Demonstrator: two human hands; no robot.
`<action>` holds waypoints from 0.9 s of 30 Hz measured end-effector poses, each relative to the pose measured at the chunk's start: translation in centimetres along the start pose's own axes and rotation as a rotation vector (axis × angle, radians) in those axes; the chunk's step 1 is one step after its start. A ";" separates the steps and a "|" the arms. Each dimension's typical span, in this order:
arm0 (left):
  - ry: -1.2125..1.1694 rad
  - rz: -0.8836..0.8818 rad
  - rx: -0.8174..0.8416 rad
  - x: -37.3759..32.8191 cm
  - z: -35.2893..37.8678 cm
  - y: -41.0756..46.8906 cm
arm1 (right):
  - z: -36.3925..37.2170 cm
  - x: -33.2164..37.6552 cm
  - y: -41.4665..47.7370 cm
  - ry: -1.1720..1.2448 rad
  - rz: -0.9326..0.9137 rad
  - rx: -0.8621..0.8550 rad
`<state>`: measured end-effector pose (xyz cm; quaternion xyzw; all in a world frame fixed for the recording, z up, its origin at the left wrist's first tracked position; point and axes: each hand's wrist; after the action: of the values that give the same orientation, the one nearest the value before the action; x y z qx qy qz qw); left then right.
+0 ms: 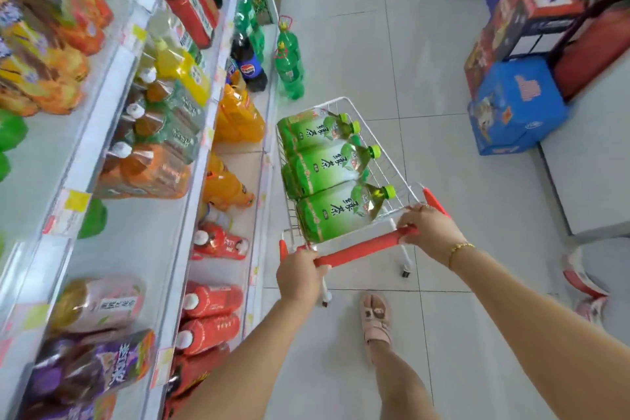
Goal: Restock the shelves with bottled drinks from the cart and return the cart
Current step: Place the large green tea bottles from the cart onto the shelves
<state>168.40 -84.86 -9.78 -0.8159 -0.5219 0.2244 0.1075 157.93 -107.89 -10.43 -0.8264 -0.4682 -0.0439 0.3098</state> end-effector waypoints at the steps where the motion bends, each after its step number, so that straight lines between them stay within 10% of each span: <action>1: -0.004 0.006 0.034 -0.7 -0.2 0.9 | -0.8 -0.2 0.7 0.019 0.018 0.009; 5: -0.152 -0.046 0.216 -2.9 -2.9 5.5 | -2.7 -0.3 4.1 0.140 0.105 0.097; 11: -0.168 0.229 -0.118 -7.6 -11.5 15.1 | -3.9 3.4 8.1 0.637 0.419 -0.140; 20: 0.125 0.241 0.486 -11.7 -12.1 27.8 | -1.6 6.6 12.1 1.227 0.901 -0.130; 27: 0.154 0.069 0.626 -10.8 -11.6 30.5 | -0.8 7.3 12.1 1.513 0.776 -0.300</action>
<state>194.66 -107.10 -9.34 -0.7751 -0.3899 0.3151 0.3845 171.89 -107.36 -12.82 -0.7087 0.1898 -0.5348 0.4191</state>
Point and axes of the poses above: each hand's wrist, its own y-axis towards the middle knuckle, its own z-axis out of the palm, x = y × z, and after that the axes turned 4 degrees about y, right-handed
